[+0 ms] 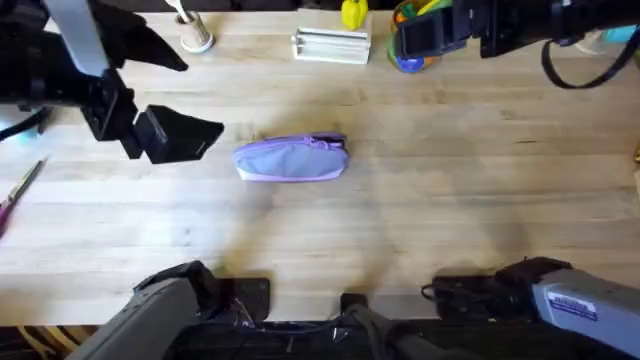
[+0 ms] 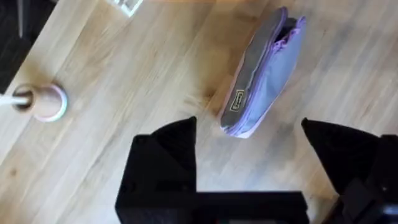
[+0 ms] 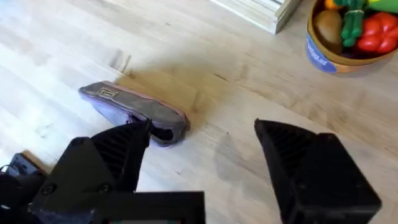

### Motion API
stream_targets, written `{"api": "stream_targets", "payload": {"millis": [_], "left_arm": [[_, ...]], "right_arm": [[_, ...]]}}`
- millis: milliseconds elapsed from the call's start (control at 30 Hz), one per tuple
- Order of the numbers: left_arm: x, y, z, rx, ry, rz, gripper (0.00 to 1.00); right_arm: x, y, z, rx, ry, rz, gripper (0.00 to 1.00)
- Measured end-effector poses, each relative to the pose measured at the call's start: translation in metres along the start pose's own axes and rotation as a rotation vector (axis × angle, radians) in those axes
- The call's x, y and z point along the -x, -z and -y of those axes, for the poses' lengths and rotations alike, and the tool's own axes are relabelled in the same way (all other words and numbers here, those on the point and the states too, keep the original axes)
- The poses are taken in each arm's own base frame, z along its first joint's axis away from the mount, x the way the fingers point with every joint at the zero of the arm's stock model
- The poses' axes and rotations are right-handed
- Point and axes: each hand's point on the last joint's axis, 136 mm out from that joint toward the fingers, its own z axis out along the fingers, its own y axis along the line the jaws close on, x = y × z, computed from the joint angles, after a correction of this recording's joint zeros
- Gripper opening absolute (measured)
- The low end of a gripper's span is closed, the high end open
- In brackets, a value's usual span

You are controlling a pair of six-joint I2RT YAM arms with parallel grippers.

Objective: Unzip the bag, pick up the pens from the table one at a time and place them inside, then zip the bag closed.

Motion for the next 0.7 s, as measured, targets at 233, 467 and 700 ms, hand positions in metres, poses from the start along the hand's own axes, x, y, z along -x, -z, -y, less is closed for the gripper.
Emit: {"api": "stream_targets", "payload": {"millis": [233, 467, 700], "left_arm": [[0.024, 0.048, 0.0, 0.207, 0.23, 0.008, 0.993], [0.043, 0.082, 0.019, 0.309, 0.355, 0.085, 0.995], [0.025, 0.087, 0.039, 0.326, 0.471, 0.017, 0.995]], "right_arm": [[0.002, 0.011, 0.003, -0.012, -0.001, 0.027, 0.997], [0.003, 0.017, 0.001, -0.013, 0.002, 0.036, 0.997], [0.004, 0.021, -0.001, -0.013, 0.006, 0.047, 0.997]]}}
